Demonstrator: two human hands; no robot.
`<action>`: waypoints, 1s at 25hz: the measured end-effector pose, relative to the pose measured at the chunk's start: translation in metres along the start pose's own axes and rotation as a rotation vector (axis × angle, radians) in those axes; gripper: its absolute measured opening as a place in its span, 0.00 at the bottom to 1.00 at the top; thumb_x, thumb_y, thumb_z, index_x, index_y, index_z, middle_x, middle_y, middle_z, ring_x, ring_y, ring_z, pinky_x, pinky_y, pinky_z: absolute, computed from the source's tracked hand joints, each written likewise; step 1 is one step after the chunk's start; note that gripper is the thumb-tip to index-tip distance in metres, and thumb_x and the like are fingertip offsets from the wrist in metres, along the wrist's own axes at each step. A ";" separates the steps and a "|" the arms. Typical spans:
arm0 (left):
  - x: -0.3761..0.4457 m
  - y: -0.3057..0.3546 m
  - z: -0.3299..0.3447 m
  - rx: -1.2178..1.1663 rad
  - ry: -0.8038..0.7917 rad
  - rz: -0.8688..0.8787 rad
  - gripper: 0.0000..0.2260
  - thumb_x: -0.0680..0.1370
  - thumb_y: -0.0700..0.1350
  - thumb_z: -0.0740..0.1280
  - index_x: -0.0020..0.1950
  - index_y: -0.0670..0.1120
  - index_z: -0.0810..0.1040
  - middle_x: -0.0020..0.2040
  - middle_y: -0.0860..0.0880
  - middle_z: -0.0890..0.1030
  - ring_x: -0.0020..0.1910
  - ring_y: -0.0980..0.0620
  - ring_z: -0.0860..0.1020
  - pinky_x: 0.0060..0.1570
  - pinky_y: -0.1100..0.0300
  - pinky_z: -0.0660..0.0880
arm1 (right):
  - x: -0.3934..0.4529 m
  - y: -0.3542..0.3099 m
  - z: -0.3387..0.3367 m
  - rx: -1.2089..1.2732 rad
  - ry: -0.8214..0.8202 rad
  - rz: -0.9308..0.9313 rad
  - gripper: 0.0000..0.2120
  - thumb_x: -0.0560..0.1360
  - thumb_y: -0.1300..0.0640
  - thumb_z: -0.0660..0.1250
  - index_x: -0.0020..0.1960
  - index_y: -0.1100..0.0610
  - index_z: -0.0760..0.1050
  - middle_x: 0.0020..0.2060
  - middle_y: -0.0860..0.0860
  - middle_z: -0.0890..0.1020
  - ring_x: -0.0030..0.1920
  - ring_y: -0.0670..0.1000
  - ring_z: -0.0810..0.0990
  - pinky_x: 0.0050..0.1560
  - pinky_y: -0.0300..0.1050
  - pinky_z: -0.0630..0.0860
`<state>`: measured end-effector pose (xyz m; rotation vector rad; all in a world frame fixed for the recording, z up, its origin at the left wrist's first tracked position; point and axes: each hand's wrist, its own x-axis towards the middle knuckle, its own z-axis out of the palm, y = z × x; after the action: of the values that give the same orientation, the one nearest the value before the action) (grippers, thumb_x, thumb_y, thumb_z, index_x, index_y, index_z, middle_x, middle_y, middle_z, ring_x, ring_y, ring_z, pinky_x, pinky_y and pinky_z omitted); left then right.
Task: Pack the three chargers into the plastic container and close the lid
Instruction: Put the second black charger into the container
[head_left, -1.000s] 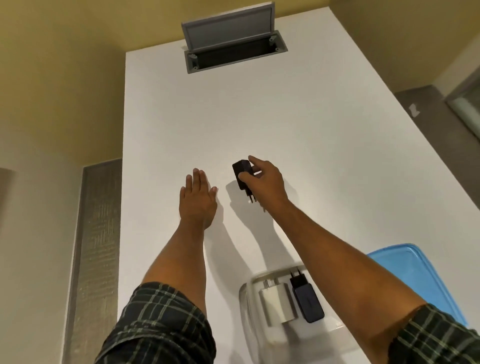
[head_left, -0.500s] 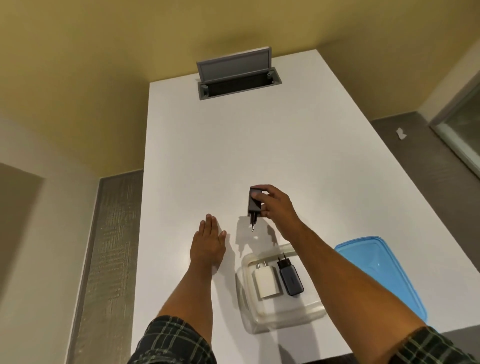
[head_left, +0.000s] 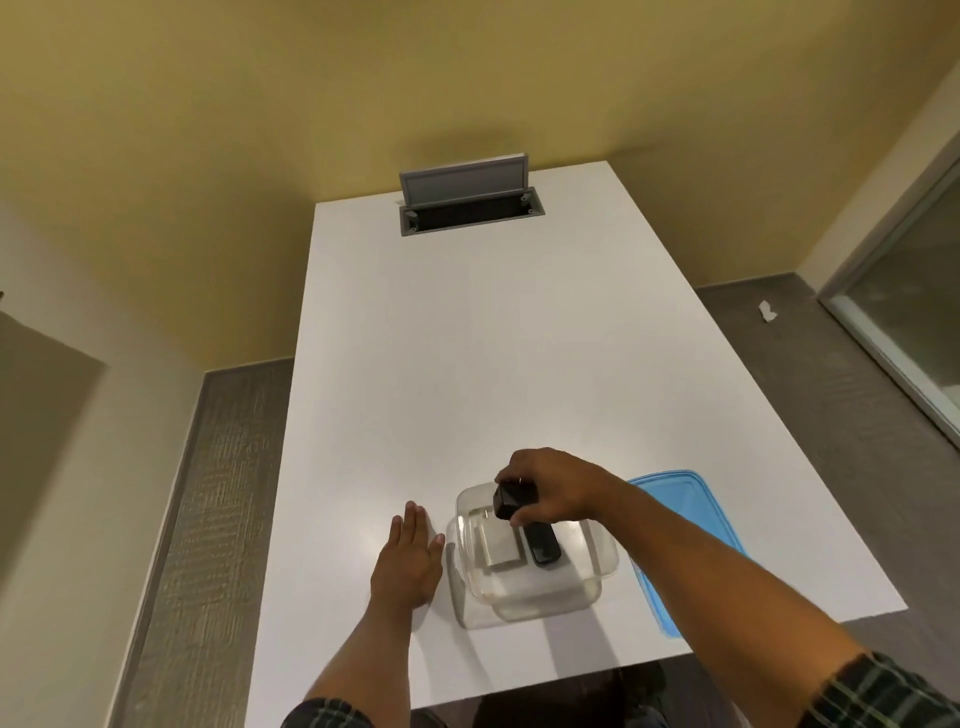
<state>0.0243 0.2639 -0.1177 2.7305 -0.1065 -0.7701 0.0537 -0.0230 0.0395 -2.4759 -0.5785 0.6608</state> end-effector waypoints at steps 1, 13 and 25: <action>-0.001 -0.001 0.004 -0.003 -0.033 0.001 0.51 0.69 0.70 0.19 0.80 0.36 0.43 0.81 0.41 0.39 0.81 0.41 0.42 0.80 0.49 0.46 | -0.004 0.000 0.002 -0.100 -0.035 -0.026 0.24 0.70 0.47 0.75 0.63 0.54 0.76 0.53 0.50 0.78 0.51 0.51 0.77 0.52 0.46 0.75; -0.026 0.031 -0.011 -0.107 -0.150 -0.042 0.27 0.85 0.53 0.50 0.82 0.43 0.50 0.83 0.46 0.45 0.82 0.45 0.43 0.80 0.43 0.44 | -0.036 0.017 0.045 -0.801 -0.083 -0.147 0.11 0.69 0.67 0.68 0.47 0.56 0.82 0.51 0.51 0.81 0.45 0.57 0.81 0.42 0.49 0.73; -0.011 0.020 -0.005 -0.098 -0.233 -0.098 0.30 0.83 0.57 0.49 0.82 0.46 0.45 0.82 0.50 0.41 0.82 0.44 0.42 0.78 0.37 0.48 | -0.018 0.032 0.057 -0.852 -0.223 -0.199 0.10 0.76 0.64 0.64 0.56 0.57 0.78 0.61 0.55 0.77 0.48 0.61 0.82 0.41 0.54 0.80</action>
<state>0.0177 0.2478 -0.1015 2.5605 0.0151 -1.0890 0.0169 -0.0364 -0.0152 -3.0483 -1.4130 0.7113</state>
